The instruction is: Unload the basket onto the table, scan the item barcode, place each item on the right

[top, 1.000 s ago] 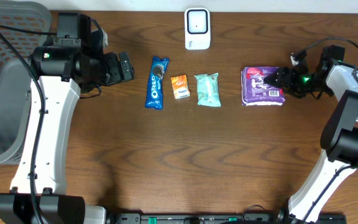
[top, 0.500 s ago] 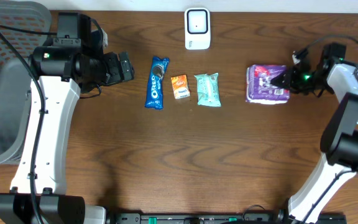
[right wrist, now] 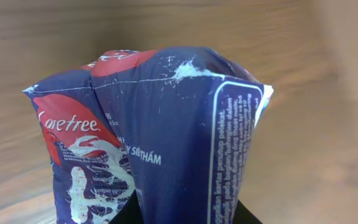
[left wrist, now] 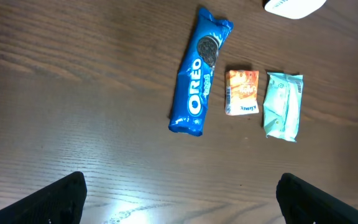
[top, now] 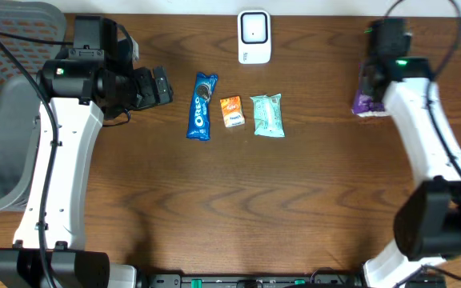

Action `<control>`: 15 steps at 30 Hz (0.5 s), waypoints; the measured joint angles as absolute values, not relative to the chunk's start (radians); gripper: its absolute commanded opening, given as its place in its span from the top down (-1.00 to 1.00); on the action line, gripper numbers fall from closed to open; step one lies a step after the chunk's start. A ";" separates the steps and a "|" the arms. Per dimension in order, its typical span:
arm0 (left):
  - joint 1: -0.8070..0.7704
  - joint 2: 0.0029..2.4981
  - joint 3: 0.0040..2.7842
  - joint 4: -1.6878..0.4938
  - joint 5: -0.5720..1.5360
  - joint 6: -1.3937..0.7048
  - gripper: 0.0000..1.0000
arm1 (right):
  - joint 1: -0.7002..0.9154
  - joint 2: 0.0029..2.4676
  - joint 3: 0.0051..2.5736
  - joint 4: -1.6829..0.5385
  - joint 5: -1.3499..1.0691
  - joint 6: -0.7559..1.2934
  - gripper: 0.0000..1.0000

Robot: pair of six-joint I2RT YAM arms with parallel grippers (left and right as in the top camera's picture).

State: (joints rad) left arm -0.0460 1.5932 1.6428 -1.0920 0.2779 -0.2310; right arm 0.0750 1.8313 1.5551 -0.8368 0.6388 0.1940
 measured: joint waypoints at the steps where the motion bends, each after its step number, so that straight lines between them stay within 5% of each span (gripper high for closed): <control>1: -0.046 1.593 1.643 -1.092 0.278 -0.231 -0.95 | 0.091 1.849 1.555 -0.836 0.691 0.202 0.70; 11: -0.046 1.593 1.643 -1.092 0.278 -0.231 -0.95 | 0.266 2.063 1.554 -0.855 0.881 0.241 0.29; 15: -0.046 1.593 1.643 -1.092 0.278 -0.231 -0.96 | 0.357 2.069 1.554 -0.833 0.809 0.251 -0.17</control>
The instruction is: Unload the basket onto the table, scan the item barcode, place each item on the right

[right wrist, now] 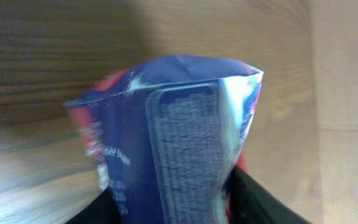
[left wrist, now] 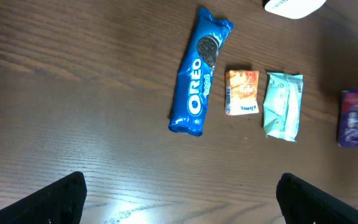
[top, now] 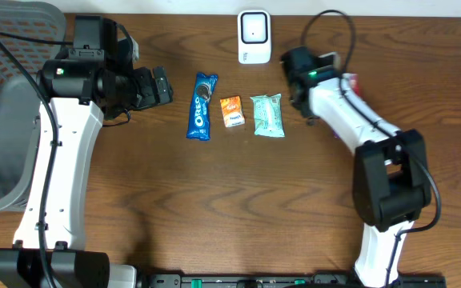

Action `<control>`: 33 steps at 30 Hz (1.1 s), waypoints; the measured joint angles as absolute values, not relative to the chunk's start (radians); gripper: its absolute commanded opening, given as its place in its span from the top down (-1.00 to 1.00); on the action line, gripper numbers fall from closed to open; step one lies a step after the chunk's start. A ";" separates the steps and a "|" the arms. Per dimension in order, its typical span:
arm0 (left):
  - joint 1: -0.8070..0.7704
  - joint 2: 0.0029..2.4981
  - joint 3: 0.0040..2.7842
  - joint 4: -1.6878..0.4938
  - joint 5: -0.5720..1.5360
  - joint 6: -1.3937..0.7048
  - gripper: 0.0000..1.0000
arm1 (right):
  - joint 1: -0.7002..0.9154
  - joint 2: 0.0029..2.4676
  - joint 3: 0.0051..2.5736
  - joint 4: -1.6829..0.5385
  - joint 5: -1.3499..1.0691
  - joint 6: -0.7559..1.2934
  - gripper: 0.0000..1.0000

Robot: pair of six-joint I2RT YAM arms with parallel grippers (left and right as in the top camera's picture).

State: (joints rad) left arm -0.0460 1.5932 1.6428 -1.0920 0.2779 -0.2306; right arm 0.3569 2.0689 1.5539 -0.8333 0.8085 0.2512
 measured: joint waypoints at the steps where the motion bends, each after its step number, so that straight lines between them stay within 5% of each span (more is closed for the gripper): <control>1: -0.046 1.593 1.643 -1.092 0.278 -0.231 -0.96 | 0.377 2.069 1.554 -0.826 0.789 0.252 -0.28; 16: -0.046 1.593 1.643 -1.092 0.278 -0.231 -0.96 | 0.418 2.069 1.711 -0.965 0.431 0.253 -0.66; 24: -0.046 1.593 1.643 -1.092 0.278 -0.231 -0.95 | 0.245 2.064 1.951 -1.086 0.180 0.213 -0.85; 33: -0.046 1.593 1.643 -1.092 0.278 -0.231 -0.96 | -0.022 2.062 1.847 -1.072 -0.237 0.084 -0.72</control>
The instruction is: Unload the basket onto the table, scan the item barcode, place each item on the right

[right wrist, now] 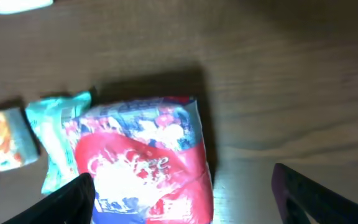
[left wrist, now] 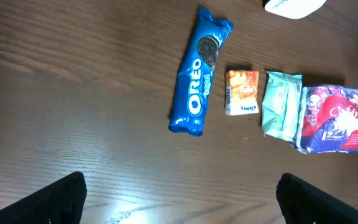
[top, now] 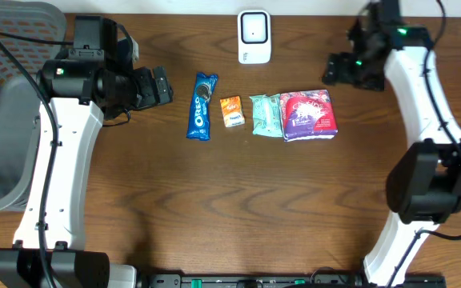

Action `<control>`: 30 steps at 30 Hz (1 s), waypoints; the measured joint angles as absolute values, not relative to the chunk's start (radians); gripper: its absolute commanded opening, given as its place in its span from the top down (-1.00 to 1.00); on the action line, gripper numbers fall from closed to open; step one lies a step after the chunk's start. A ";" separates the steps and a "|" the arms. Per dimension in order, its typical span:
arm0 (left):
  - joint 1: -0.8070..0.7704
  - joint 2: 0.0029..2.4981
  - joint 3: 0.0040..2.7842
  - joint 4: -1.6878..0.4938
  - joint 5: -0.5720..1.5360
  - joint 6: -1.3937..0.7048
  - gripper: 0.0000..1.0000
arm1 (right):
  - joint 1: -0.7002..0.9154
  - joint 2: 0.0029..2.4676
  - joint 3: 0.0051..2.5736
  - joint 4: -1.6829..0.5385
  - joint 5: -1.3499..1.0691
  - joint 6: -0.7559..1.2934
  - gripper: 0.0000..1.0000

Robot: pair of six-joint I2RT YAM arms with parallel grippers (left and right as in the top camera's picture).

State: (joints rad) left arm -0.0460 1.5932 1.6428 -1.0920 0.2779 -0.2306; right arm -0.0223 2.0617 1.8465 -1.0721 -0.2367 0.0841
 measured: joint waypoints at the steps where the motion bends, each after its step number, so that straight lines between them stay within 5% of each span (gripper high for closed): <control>1: -0.046 1.593 1.643 -1.092 0.278 -0.231 -0.96 | -0.039 2.062 1.818 -1.057 -0.277 0.073 -0.72; 11: -0.046 1.593 1.643 -1.092 0.278 -0.231 -0.96 | -0.097 2.062 1.465 -0.720 -0.537 0.038 -0.33; 18: -0.046 1.593 1.643 -1.092 0.278 -0.231 -0.96 | -0.097 2.062 1.346 -0.605 -0.598 0.080 0.55; 21: -0.046 1.593 1.643 -1.092 0.278 -0.231 -0.95 | -0.097 2.060 1.345 -0.605 -0.610 0.095 0.65; 24: -0.046 1.593 1.643 -1.092 0.278 -0.231 -0.96 | -0.097 2.060 1.356 -0.625 -0.611 0.102 0.98; 30: -0.046 1.593 1.643 -1.092 0.278 -0.231 -0.96 | -0.097 2.060 1.474 -0.738 -0.598 0.131 0.98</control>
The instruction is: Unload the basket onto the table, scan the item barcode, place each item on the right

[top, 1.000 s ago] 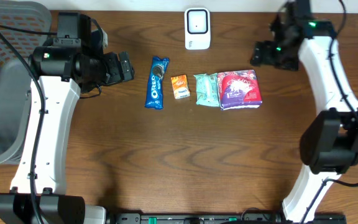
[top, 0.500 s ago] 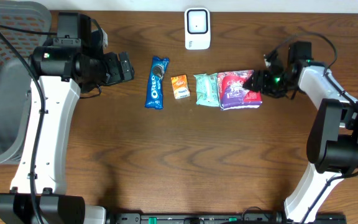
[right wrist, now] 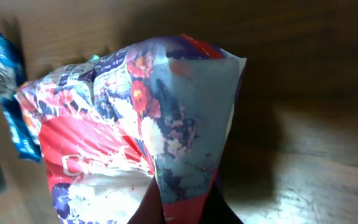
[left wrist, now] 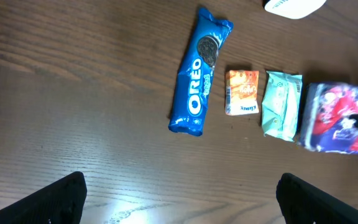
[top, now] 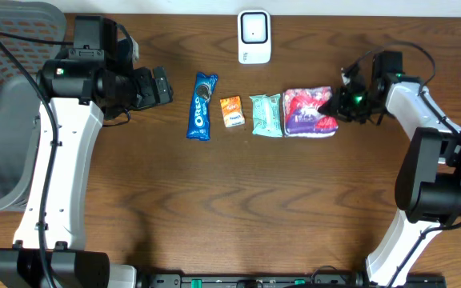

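Note:
A red, blue and white flowered Carefree pack [top: 306, 112] lies at the right end of a row of items. My right gripper [top: 336, 106] is shut on its right edge. In the right wrist view the pack [right wrist: 123, 124] fills the frame, and the gripper [right wrist: 185, 208] pinches its edge at the bottom. The white scanner [top: 254, 36] stands at the table's far edge. My left gripper [top: 162, 86] hangs open left of the row. In its wrist view the gripper [left wrist: 182, 199] holds nothing, and the pack [left wrist: 340, 118] is blurred at the right.
A blue Oreo pack [top: 202, 106], a small orange packet [top: 231, 111] and a mint-green packet [top: 266, 114] lie side by side left of the Carefree pack. A grey mesh basket [top: 6, 120] stands off the table's left side.
My right gripper was open beyond the pack, which lay flat by the green packet. Now it is lower and shut on the pack's right edge. The left arm has not moved.
My right gripper held the Carefree pack at the far right of the table, then close to the scanner. Then the pack lay flat beside the green packet with the gripper open and apart. Now the gripper is shut on its edge again.

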Action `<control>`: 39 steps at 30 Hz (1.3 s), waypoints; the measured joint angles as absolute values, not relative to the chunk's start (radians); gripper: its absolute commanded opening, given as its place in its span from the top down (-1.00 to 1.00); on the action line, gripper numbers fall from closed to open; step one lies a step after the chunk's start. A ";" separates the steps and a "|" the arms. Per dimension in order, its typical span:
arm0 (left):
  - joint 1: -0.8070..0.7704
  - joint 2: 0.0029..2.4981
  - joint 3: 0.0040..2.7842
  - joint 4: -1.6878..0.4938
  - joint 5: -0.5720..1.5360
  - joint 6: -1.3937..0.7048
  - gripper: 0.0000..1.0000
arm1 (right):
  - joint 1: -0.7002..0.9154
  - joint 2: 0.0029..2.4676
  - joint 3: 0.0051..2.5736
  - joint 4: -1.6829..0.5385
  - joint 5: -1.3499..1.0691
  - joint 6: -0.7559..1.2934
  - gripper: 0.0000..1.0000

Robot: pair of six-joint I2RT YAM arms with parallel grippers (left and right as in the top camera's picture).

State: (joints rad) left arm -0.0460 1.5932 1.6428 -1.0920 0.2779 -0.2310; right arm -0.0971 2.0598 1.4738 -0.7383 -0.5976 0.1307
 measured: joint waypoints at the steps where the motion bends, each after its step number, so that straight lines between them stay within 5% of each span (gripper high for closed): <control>1: -0.046 1.593 1.643 -1.092 0.278 -0.231 -0.95 | -0.097 2.060 1.501 -0.748 -0.596 0.139 0.98; 12: -0.046 1.593 1.643 -1.092 0.278 -0.231 -0.96 | -0.068 2.054 1.628 -0.473 -0.642 0.436 0.98; 25: -0.046 1.593 1.643 -1.092 0.278 -0.231 -0.96 | 0.219 2.107 1.634 0.100 -0.445 0.859 0.97; 39: -0.046 1.593 1.643 -1.092 0.278 -0.231 -0.96 | 0.228 2.172 1.654 0.056 -0.249 0.812 0.98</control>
State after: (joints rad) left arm -0.0460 1.5932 1.6428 -1.0920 0.2779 -0.2306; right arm 0.2276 2.1719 1.6539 0.0555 -0.2489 0.8116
